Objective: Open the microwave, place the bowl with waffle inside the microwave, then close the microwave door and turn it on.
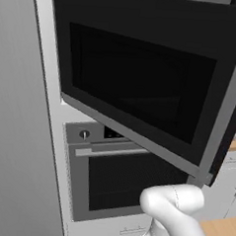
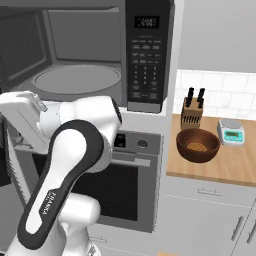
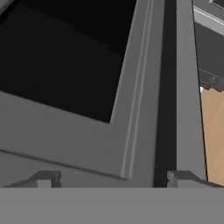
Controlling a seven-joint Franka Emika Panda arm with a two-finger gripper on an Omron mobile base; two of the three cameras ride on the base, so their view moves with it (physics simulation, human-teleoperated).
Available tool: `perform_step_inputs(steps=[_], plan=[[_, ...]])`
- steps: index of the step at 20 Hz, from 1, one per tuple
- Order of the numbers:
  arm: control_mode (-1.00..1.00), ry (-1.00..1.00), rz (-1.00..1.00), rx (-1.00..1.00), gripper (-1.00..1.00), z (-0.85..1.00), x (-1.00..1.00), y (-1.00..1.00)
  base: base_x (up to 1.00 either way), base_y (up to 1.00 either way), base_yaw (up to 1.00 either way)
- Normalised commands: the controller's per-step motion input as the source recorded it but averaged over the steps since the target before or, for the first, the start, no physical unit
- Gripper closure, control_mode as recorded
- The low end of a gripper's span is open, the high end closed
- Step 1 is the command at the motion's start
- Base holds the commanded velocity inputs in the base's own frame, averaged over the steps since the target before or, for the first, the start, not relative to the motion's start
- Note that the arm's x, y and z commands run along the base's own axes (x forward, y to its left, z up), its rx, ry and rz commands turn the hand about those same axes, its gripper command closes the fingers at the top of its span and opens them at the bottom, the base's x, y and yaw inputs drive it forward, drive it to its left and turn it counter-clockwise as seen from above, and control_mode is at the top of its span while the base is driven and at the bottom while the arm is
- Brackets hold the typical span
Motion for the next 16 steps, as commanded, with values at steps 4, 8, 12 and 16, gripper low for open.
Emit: perform_step_inputs(steps=[4,8,12,16], plan=[[-1.00,-0.01,0.09,0.00,-1.00,0.13,-0.31,0.65,0.00,0.00,0.00],[-1.00,0.00,0.00,0.00,-1.00,0.01,-0.10,0.73,0.00,0.00,0.00],[-1.00,0.00,-0.03,0.00,-1.00,0.00,-0.40,0.66,0.00,0.00,0.00],[-1.00,0.00,-0.11,0.00,-1.00,0.00,-0.27,0.59,0.00,0.00,0.00]])
